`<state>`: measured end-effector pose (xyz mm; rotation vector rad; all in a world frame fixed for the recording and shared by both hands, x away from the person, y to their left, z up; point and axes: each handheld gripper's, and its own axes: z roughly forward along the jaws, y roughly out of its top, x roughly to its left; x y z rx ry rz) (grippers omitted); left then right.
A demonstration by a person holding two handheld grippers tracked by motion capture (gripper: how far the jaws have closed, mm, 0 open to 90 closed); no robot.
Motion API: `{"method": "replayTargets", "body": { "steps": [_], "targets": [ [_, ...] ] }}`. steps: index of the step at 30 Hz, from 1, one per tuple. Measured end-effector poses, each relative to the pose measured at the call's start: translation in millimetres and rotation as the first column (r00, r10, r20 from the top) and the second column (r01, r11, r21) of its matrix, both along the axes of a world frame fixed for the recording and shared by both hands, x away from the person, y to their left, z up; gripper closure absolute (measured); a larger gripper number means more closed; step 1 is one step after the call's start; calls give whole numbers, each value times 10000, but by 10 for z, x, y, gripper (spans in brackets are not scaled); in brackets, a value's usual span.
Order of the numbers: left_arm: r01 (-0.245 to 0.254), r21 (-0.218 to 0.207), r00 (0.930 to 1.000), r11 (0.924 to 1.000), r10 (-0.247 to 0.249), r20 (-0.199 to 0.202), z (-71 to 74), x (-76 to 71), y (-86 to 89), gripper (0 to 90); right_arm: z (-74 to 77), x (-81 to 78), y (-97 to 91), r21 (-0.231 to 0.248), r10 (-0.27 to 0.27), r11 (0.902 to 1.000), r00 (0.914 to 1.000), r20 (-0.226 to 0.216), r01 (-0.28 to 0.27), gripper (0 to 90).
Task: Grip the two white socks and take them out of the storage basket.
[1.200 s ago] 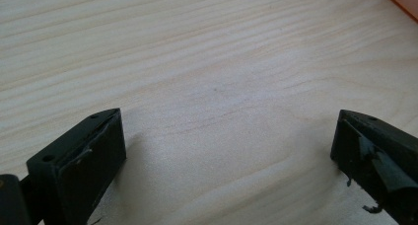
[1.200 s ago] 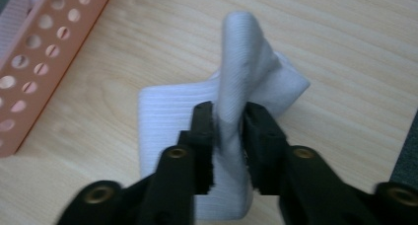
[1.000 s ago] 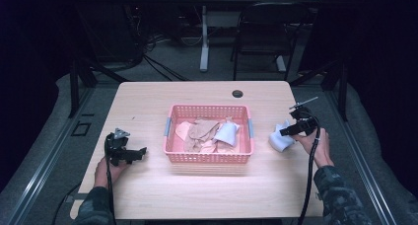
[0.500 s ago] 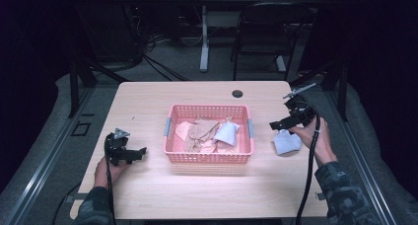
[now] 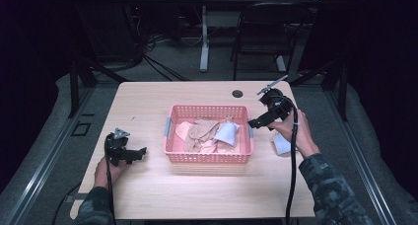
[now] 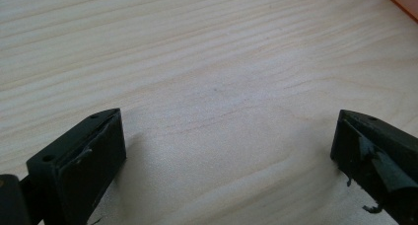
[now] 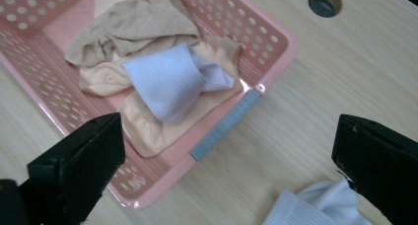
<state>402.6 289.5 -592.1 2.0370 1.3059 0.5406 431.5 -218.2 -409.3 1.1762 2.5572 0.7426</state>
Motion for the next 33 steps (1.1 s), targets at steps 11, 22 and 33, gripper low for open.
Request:
{"method": "replayTargets", "body": {
  "steps": [11,22,33],
  "targets": [
    [0,0,10000,10000,0,1,0,0,0,1,-187,122,476,-380,770,9962,9958,-496,-790,0],
    [3,3,10000,10000,-3,-1,0,0,0,1,-468,247,807,-705,929,9925,9907,-990,-1001,16],
    [-1,-2,10000,10000,1,2,0,0,0,1,-724,392,935,-1202,683,9888,9846,-1608,-882,136]
  ]
}}
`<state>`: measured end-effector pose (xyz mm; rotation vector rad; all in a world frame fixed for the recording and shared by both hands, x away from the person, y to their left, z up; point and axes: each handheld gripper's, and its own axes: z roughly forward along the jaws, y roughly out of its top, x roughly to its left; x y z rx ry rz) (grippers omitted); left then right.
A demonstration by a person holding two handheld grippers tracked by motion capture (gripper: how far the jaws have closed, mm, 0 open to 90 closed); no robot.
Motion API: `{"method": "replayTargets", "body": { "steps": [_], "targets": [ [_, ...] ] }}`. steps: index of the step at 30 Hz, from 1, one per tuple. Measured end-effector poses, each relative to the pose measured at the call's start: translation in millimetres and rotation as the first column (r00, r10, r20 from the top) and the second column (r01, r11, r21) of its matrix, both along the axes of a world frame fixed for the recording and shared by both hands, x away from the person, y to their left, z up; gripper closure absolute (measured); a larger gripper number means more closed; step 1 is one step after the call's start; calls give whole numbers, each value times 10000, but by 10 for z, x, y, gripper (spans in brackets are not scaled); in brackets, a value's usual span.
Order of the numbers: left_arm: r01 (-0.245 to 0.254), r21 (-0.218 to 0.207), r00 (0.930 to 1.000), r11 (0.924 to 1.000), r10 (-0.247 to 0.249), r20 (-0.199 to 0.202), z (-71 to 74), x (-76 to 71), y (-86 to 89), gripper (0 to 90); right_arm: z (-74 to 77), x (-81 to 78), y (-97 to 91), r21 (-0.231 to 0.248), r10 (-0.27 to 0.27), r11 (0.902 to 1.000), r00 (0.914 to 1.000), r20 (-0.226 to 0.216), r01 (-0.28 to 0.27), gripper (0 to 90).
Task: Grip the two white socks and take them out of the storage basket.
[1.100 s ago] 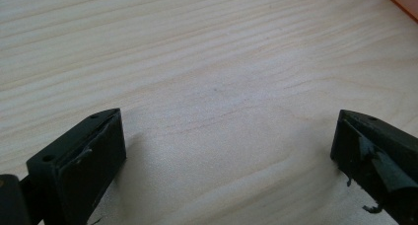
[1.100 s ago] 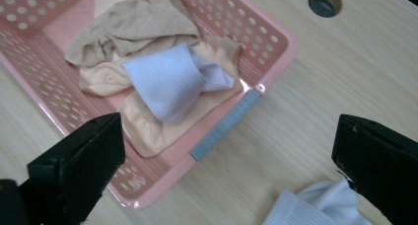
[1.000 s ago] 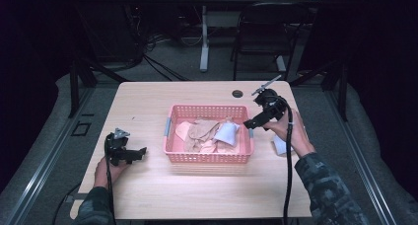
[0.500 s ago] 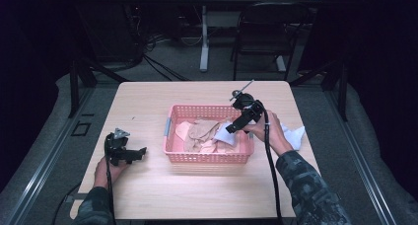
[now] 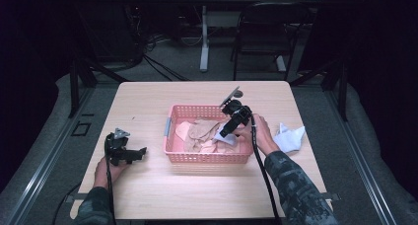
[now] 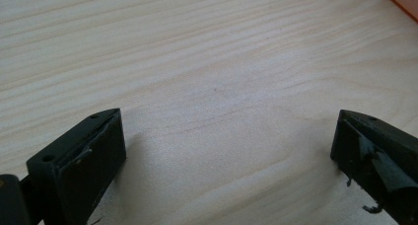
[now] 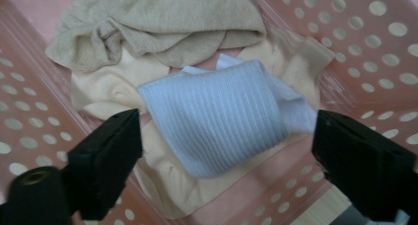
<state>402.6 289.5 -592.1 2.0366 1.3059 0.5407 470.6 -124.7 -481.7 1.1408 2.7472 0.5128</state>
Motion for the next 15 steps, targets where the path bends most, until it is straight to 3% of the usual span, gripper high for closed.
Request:
{"method": "replayTargets", "body": {
  "steps": [2,6,7,10,13,14,15],
  "targets": [
    [3,4,10000,10000,-3,-1,0,0,0,1,-30,10,24,-150,-131,9998,9999,-64,130,149],
    [4,3,10000,10000,-4,1,0,0,0,1,-107,33,42,-504,-200,9986,9996,-221,188,322],
    [4,3,10000,10000,-4,1,0,0,0,1,-107,33,42,-504,-200,9986,9996,-221,188,322],
    [1,-2,10000,10000,-1,1,0,0,0,1,-160,35,39,-574,-293,9980,9991,-306,275,516],
    [1,0,10000,10000,-1,0,0,0,0,1,-170,43,28,-629,-223,9978,9994,-273,206,585],
    [3,3,10000,10000,-3,1,0,0,0,1,-174,42,22,-582,-222,9981,9995,-235,208,671],
    [3,1,10000,10000,-3,0,0,0,0,1,-172,41,22,-608,-222,9979,9995,-217,208,696]
  ]
}}
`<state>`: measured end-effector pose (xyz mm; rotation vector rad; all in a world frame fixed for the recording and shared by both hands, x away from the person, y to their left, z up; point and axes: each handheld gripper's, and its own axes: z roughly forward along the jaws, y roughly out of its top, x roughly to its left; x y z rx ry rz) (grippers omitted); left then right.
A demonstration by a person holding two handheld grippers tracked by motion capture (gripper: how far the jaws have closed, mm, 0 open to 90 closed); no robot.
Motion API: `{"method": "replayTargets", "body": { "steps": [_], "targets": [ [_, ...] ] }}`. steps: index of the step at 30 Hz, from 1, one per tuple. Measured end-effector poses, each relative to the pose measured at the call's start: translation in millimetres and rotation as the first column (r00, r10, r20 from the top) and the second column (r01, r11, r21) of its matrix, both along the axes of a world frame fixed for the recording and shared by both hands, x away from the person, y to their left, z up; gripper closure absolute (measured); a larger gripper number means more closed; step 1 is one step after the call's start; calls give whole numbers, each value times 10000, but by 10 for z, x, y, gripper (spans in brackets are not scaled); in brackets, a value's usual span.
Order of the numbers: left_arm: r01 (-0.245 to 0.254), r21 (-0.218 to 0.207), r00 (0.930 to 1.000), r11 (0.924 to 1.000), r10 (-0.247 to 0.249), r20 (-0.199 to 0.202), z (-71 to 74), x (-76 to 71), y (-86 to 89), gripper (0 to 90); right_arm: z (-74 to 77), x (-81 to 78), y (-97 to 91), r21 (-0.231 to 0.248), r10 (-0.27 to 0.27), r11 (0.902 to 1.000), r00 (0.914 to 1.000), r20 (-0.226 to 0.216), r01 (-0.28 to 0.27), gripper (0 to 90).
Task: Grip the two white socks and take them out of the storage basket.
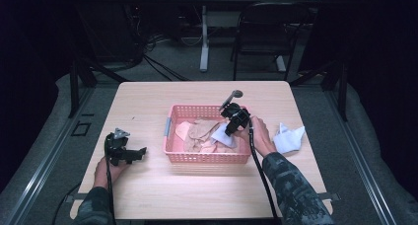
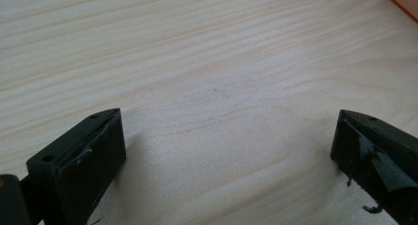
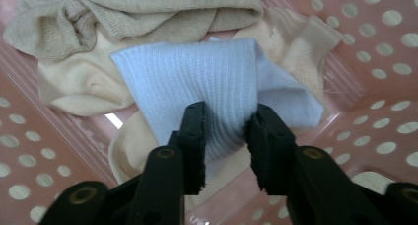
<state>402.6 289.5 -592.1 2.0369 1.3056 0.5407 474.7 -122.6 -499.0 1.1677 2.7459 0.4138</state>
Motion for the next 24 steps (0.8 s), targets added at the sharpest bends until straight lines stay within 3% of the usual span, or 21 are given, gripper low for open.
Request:
{"method": "replayTargets", "body": {
  "steps": [3,6,15,24],
  "targets": [
    [1,3,10000,10000,-1,0,0,0,0,1,3,-5,-7,49,14,10000,10000,31,-14,785],
    [1,2,10000,10000,-1,-1,0,0,0,1,19,-15,-13,61,84,9999,9999,84,-85,816],
    [0,2,10000,10000,0,-1,0,0,0,1,193,-89,-96,748,81,9971,9989,467,-115,828],
    [2,3,10000,10000,-2,-1,0,0,0,1,498,-195,-186,1289,154,9912,9936,1121,-299,831]
  ]
}}
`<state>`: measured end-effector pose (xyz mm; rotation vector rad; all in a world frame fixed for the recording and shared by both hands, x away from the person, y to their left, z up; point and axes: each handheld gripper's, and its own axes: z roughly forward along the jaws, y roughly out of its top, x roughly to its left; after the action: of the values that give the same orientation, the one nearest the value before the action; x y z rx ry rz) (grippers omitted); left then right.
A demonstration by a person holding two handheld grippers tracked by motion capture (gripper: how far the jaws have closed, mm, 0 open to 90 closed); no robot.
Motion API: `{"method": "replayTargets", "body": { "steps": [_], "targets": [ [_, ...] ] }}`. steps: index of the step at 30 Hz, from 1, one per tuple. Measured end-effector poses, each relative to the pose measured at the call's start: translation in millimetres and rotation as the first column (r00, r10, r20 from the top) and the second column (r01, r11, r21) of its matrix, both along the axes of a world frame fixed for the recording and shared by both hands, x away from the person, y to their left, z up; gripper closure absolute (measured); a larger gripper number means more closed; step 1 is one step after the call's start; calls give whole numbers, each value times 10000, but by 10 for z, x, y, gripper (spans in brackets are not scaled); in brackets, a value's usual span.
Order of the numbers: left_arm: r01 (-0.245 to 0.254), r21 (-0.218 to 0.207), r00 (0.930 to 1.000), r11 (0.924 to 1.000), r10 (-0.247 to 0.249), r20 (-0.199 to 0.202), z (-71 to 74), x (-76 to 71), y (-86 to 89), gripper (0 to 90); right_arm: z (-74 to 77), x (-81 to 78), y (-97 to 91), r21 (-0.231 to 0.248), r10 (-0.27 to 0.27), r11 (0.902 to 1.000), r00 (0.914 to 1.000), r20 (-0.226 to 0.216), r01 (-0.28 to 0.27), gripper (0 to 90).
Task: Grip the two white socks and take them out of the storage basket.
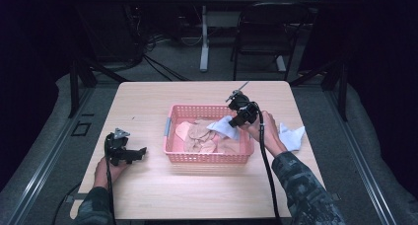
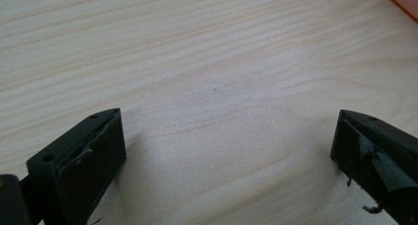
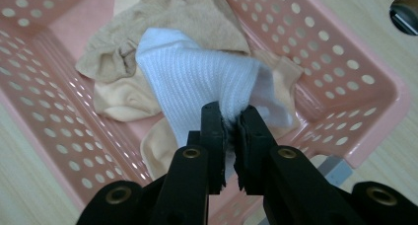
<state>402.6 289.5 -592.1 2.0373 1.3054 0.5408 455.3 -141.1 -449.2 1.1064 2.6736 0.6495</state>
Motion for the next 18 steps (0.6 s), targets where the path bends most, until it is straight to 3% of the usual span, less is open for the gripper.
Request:
{"method": "replayTargets", "body": {
  "steps": [7,13,18],
  "targets": [
    [-1,-1,10000,10000,1,-1,0,0,0,1,192,-76,-39,120,178,9998,9991,395,-182,832],
    [-1,-2,10000,10000,1,-1,0,0,0,1,366,-151,-67,622,155,9979,9967,794,-205,833],
    [-2,1,10000,10000,2,-2,0,0,0,1,491,-183,-78,590,321,9975,9940,1043,-384,833]
  ]
}}
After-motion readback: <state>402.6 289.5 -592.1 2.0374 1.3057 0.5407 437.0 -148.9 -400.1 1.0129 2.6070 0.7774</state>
